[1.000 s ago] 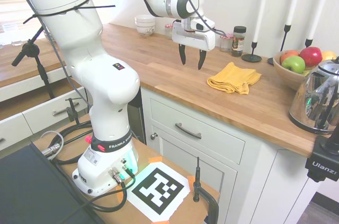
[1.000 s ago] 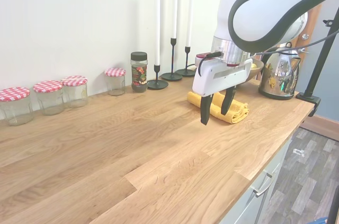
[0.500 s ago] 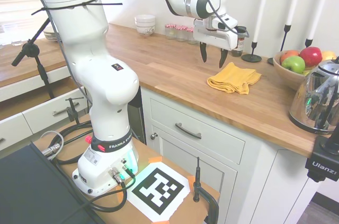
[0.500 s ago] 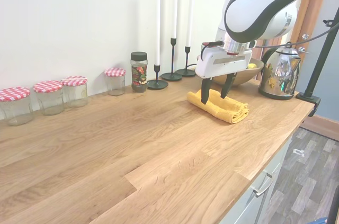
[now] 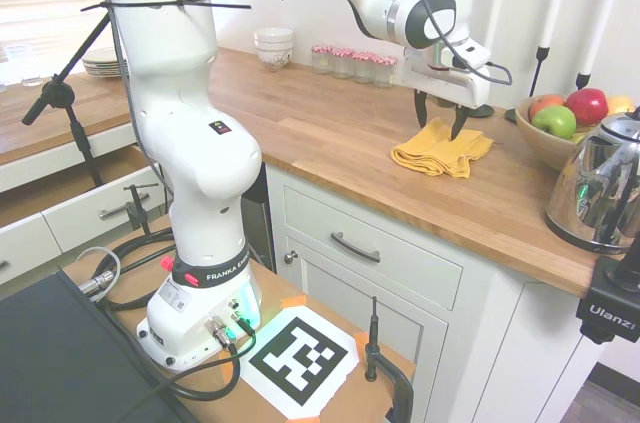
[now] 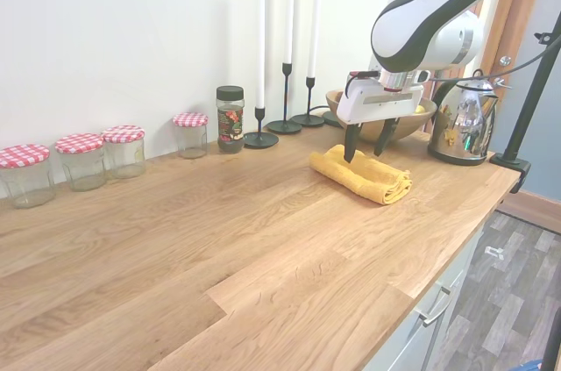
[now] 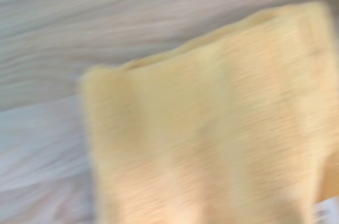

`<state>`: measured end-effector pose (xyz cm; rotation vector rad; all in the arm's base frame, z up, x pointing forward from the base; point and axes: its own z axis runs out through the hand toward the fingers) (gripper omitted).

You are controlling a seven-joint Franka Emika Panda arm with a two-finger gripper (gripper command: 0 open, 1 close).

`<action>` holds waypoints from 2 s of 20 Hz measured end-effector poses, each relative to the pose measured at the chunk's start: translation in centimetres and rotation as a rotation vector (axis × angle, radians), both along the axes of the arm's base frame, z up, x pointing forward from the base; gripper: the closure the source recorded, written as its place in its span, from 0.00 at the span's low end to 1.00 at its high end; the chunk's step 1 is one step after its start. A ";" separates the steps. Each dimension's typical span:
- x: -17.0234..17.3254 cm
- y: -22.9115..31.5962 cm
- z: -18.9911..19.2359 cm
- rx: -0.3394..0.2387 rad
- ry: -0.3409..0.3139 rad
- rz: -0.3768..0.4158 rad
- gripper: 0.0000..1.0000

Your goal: Wipe the counter

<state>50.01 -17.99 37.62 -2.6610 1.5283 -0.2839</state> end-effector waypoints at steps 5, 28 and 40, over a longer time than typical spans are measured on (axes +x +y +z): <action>-0.1 -1.5 -0.8 0.003 0.013 -0.015 0.00; 0.5 -3.3 -4.8 0.062 0.048 -0.049 1.00; 0.4 -3.5 -4.8 0.068 0.045 -0.057 1.00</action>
